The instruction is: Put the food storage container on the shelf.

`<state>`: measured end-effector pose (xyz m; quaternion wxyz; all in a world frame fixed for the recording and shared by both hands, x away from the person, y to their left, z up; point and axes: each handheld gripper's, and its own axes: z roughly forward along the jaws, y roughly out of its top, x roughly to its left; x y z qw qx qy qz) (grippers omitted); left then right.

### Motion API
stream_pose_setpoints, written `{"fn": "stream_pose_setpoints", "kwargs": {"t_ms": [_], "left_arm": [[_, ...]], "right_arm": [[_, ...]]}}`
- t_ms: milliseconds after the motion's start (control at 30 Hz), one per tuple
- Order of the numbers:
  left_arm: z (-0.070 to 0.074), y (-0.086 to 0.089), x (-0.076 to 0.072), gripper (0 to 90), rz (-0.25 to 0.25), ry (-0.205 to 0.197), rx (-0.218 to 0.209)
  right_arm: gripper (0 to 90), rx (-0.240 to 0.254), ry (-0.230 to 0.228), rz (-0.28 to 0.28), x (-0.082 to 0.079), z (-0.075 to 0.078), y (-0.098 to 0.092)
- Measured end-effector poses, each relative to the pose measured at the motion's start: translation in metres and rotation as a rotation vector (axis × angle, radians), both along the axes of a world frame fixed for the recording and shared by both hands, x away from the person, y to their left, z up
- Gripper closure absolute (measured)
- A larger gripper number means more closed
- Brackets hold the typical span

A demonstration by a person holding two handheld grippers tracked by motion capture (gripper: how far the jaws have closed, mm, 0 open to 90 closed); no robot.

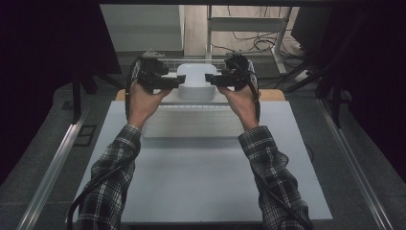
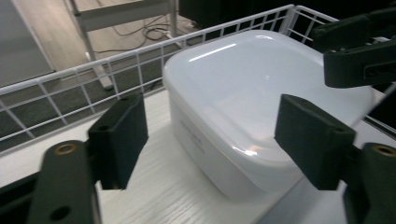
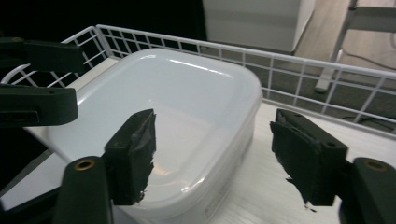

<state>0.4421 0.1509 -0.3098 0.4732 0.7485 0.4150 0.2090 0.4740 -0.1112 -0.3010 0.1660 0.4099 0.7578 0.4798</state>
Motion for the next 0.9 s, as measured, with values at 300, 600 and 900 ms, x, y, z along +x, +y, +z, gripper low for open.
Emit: {"fn": "stream_pose_setpoints", "kwargs": {"t_ms": [300, 600, 900], "left_arm": [[0.008, 0.005, -0.007, 5.1, -0.092, 0.031, -0.011], [0.007, 0.014, -0.017, 0.0, -0.172, 0.019, -0.067], [-0.001, 0.019, -0.03, 0.0, -0.193, -0.001, -0.07]], "right_arm": [[13.8, -0.03, 0.021, 0.053, -0.003, 0.006, 0.005], [11.2, -0.052, 0.004, 0.082, -0.01, 0.01, 0.005], [9.7, -0.073, -0.024, 0.119, -0.022, 0.008, 0.003]]}}
